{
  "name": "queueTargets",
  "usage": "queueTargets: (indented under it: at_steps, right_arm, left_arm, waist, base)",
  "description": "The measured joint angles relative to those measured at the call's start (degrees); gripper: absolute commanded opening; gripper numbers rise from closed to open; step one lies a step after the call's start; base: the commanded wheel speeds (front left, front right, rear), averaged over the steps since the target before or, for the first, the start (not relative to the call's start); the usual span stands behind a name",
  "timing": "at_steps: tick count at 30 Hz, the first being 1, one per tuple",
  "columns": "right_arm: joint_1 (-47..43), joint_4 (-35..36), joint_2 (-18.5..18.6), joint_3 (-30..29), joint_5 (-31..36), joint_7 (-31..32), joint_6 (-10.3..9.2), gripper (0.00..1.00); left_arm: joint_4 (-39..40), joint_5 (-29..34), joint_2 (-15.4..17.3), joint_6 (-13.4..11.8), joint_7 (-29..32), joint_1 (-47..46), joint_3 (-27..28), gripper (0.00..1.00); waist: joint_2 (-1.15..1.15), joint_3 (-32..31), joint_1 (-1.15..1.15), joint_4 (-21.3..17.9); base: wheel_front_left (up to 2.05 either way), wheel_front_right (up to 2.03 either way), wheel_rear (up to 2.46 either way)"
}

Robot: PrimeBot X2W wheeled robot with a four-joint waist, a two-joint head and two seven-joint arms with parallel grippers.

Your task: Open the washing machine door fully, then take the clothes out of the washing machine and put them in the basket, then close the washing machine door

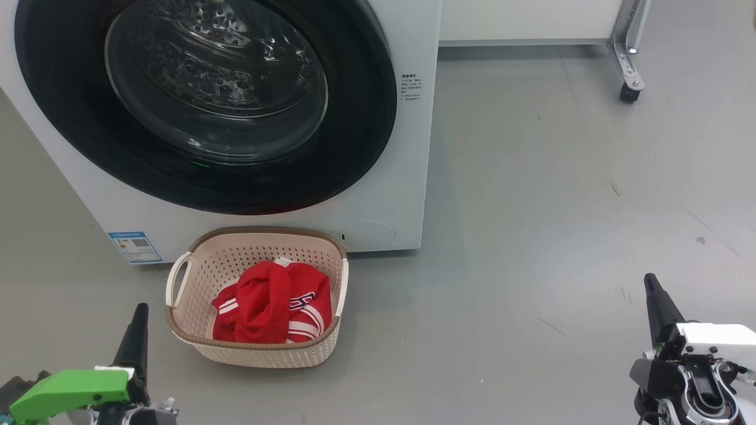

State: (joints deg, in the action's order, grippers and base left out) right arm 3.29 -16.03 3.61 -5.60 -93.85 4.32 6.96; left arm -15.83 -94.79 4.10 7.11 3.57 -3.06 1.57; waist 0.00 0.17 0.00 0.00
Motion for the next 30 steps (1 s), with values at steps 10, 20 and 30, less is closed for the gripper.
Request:
queueTargets:
  at_steps: [10,20,30]
  right_arm:
    - [0.0,0.01,-0.01,-0.04,0.0,0.03,0.0,0.0]
    - [0.0,0.04,-0.02,-0.05,0.0,0.42,0.01,0.0]
    - [0.0,0.05,-0.03,-0.1,0.01,0.42,0.01,0.0]
  left_arm:
    - [0.02,0.0,-0.02,0.0,0.41,0.0,0.04,0.0]
    - [0.05,0.01,-0.02,0.0,0.41,0.0,0.1,0.0]
    - [0.08,0.05,-0.03,0.0,0.41,0.0,0.13,0.0]
  waist:
    - [0.0,0.0,0.0,0.0]
    - [0.0,0.0,0.0,0.0]
    - [0.0,0.0,0.0,0.0]
  base:
    - [0.0,0.0,0.0]
    - [0.0,0.0,0.0]
    - [0.0,0.0,0.0]
